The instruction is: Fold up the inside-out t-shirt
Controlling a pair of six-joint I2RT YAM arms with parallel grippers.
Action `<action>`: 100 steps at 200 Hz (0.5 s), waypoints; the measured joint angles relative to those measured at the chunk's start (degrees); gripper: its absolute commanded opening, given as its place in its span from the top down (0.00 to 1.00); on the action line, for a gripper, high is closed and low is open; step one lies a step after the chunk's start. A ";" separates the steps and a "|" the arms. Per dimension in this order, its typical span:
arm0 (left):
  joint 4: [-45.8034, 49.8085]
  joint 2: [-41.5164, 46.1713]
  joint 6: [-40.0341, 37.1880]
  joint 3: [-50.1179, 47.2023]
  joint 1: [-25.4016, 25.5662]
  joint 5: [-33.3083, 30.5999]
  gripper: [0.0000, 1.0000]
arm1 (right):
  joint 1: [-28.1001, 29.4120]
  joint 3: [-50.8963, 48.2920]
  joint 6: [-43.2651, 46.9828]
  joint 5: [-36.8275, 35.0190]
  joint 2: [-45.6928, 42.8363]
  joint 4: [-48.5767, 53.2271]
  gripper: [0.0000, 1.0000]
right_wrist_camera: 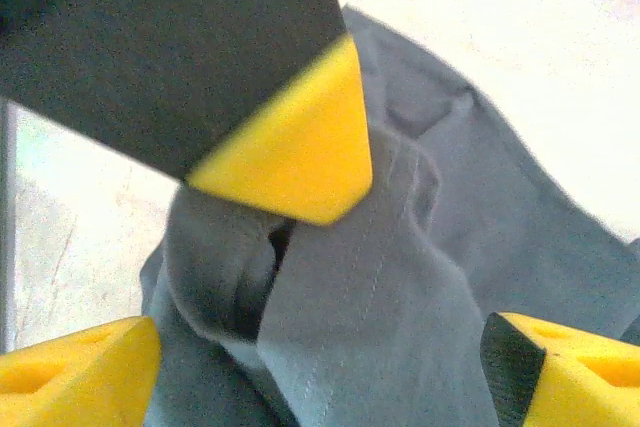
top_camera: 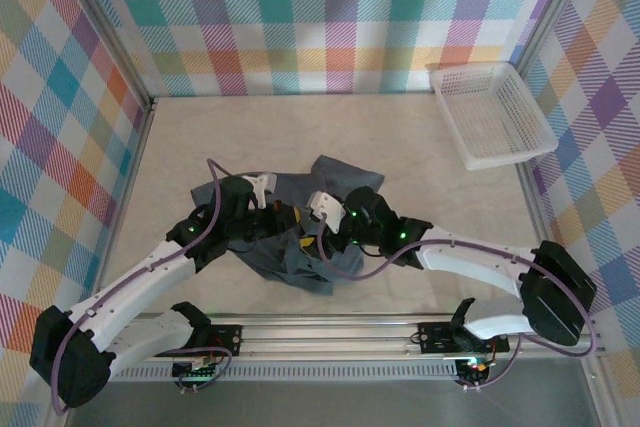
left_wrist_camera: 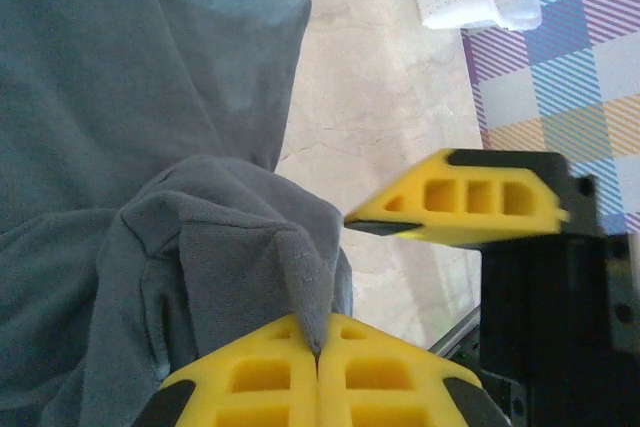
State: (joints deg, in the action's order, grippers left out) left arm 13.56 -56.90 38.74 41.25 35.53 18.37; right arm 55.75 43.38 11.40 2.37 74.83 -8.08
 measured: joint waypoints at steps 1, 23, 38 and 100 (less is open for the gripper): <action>0.00 0.00 0.02 0.00 0.00 0.00 1.00 | 0.07 -0.04 0.04 -0.17 -0.02 -0.13 0.20; -0.17 0.00 0.24 0.00 0.00 0.00 1.00 | 1.14 -0.39 0.72 -5.75 0.74 -3.54 0.23; -0.15 0.00 0.22 0.00 0.00 0.00 1.00 | 1.11 -0.31 1.81 -8.59 2.54 -5.18 0.24; -0.04 0.02 0.22 0.00 0.00 -0.02 1.00 | 0.96 0.98 2.67 -10.38 5.92 -5.46 0.28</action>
State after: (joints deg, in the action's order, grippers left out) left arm 13.52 -56.88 38.96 41.25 35.53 18.35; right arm 56.71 44.36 14.06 -8.01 80.75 -13.54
